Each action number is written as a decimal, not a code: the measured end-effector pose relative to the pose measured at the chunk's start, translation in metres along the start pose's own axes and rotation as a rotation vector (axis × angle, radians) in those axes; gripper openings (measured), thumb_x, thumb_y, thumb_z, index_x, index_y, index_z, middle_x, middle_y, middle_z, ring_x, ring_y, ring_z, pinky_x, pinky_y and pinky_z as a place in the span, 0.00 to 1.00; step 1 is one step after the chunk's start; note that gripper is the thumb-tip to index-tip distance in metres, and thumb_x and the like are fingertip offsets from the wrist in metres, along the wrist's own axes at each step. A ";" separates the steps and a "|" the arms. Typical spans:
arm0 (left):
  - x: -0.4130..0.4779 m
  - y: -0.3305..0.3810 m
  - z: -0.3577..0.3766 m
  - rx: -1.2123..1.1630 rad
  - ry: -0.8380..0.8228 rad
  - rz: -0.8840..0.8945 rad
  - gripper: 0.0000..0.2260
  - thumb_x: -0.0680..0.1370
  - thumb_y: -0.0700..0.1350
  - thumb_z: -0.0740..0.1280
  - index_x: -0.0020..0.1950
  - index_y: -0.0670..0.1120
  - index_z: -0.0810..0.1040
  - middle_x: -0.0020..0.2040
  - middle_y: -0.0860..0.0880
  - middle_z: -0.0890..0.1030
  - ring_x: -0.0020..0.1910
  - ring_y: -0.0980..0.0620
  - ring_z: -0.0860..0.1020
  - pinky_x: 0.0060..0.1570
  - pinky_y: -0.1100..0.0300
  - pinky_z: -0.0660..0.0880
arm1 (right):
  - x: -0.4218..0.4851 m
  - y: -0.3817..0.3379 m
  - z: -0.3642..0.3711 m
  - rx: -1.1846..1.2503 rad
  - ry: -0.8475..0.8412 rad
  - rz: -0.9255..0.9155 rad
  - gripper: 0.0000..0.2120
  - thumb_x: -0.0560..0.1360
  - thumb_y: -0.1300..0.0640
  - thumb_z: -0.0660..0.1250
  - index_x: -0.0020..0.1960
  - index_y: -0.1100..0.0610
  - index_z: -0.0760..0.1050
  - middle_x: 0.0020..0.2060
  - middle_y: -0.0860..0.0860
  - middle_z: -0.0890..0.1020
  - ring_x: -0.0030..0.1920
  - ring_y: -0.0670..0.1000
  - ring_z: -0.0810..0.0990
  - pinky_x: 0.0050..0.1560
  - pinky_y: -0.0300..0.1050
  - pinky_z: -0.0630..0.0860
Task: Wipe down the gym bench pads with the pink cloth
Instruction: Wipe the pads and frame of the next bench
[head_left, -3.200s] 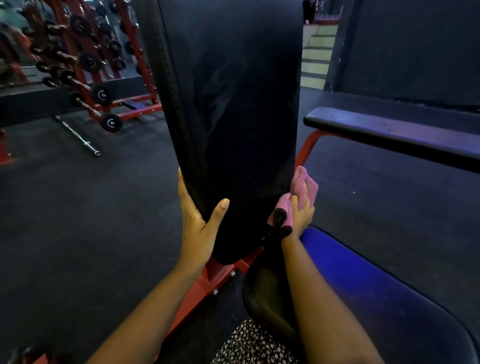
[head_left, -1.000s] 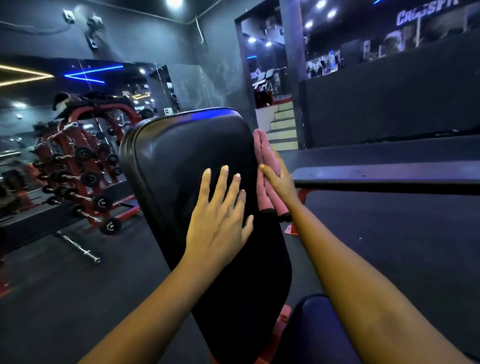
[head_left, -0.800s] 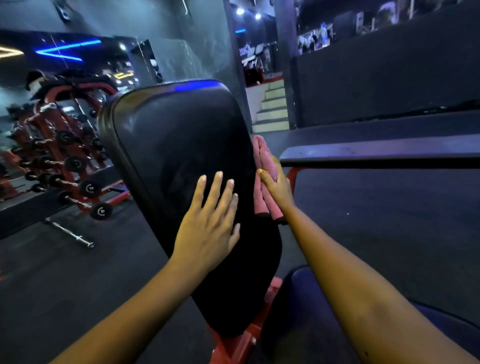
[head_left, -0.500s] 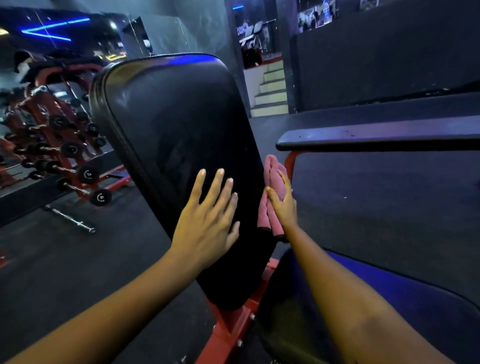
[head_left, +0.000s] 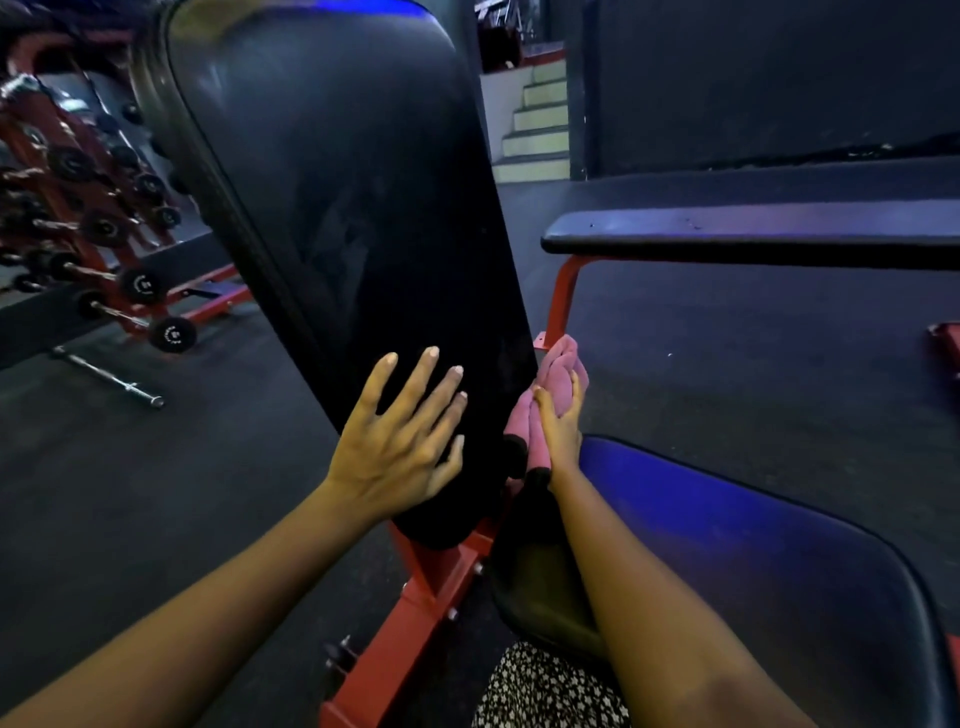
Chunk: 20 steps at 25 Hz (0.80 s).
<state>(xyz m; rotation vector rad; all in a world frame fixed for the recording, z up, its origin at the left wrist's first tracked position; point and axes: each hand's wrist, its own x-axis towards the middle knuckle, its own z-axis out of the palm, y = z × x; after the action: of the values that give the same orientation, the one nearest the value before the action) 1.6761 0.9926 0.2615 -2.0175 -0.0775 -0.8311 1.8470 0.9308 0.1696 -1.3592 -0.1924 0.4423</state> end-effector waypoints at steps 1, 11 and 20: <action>-0.001 0.000 0.000 -0.001 0.006 -0.005 0.17 0.73 0.51 0.61 0.55 0.45 0.82 0.62 0.47 0.79 0.65 0.42 0.73 0.69 0.43 0.55 | -0.004 0.000 -0.001 0.009 0.004 0.026 0.32 0.66 0.31 0.57 0.67 0.40 0.61 0.53 0.54 0.77 0.54 0.55 0.76 0.55 0.48 0.70; -0.035 0.023 -0.045 -0.589 0.007 -0.488 0.23 0.76 0.45 0.61 0.71 0.44 0.65 0.72 0.46 0.65 0.75 0.46 0.56 0.75 0.47 0.48 | -0.043 0.018 -0.012 -0.294 -0.086 0.013 0.31 0.75 0.47 0.63 0.72 0.38 0.51 0.59 0.59 0.76 0.57 0.61 0.76 0.62 0.57 0.71; -0.044 0.051 -0.038 -1.701 0.097 -1.625 0.25 0.77 0.60 0.54 0.72 0.52 0.63 0.70 0.58 0.68 0.68 0.60 0.68 0.67 0.62 0.65 | -0.152 0.046 -0.011 -0.404 -0.288 -0.206 0.35 0.68 0.43 0.64 0.70 0.35 0.50 0.62 0.51 0.72 0.59 0.48 0.74 0.63 0.47 0.70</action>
<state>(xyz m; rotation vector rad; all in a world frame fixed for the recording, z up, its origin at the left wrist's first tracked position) 1.6403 0.9452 0.2118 -3.1867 -1.5791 -2.5742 1.7048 0.8642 0.1403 -1.6454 -0.6824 0.4386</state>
